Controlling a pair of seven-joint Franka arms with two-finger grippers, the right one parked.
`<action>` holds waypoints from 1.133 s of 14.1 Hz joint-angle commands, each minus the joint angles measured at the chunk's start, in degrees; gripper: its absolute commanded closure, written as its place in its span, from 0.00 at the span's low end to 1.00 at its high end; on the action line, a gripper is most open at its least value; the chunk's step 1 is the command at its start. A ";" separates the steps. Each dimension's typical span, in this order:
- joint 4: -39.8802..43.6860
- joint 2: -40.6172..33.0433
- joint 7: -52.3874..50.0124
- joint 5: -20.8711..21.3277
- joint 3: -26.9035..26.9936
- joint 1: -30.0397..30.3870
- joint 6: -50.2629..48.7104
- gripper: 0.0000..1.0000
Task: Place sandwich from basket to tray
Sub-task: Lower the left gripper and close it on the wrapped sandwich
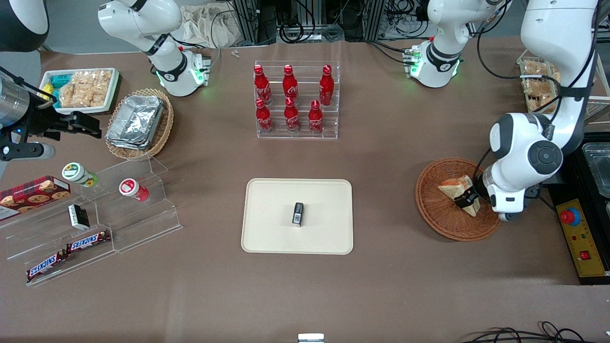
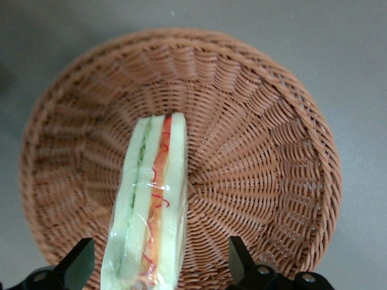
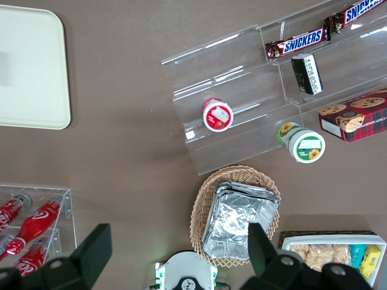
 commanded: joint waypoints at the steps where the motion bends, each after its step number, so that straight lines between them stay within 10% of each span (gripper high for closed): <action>1: 0.67 -0.43 -1.89 3.18 -0.26 -0.28 -2.68 0.00; 9: -7.43 2.38 -4.18 3.27 -0.08 -0.02 8.40 0.00; 10: -7.16 2.65 -4.27 3.27 -0.08 -0.11 8.40 0.16; 12: -6.81 2.39 -4.54 3.27 -0.08 -0.11 8.31 1.00; 16: -4.71 1.34 -4.19 3.89 -0.17 -0.37 6.04 1.00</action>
